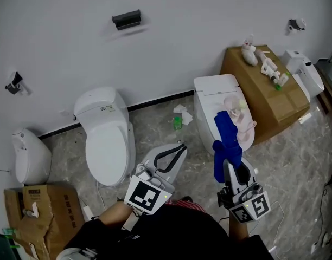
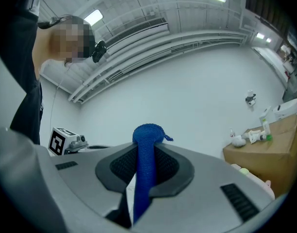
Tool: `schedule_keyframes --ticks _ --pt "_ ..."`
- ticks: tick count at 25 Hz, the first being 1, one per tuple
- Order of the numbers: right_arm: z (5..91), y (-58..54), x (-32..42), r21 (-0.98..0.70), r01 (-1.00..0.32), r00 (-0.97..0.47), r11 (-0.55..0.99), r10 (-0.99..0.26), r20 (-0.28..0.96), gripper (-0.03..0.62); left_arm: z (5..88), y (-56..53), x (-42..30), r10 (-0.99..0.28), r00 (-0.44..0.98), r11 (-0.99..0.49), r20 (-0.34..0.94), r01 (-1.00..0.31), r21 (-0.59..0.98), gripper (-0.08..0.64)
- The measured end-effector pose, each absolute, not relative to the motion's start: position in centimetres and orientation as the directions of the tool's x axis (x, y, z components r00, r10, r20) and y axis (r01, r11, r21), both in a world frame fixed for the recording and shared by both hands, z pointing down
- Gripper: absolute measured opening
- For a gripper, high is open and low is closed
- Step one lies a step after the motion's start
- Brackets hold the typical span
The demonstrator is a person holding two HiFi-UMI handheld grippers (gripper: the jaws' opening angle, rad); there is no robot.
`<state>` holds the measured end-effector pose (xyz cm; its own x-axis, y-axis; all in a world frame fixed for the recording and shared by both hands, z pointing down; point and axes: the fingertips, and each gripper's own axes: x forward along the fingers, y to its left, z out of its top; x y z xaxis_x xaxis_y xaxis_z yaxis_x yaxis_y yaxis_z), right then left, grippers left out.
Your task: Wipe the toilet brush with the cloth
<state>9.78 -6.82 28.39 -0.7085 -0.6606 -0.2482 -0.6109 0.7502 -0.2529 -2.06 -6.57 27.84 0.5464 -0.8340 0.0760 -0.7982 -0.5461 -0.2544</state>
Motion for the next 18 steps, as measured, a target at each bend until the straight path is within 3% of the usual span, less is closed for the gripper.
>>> schedule_keyframes --ticks 5,18 --pt "28.0 -7.2 8.0 -0.29 -0.56 -0.737 0.776 -0.626 -0.253 0.064 28.0 -7.1 -2.8 -0.847 0.527 -0.529 0.077 -0.818 -0.226 0.008" --pt "29.1 -11.5 6.2 -0.266 -0.627 -0.699 0.732 -0.679 -0.224 0.064 29.1 -11.4 -6.0 -0.818 0.562 -0.574 0.122 -0.79 -0.215 0.008"
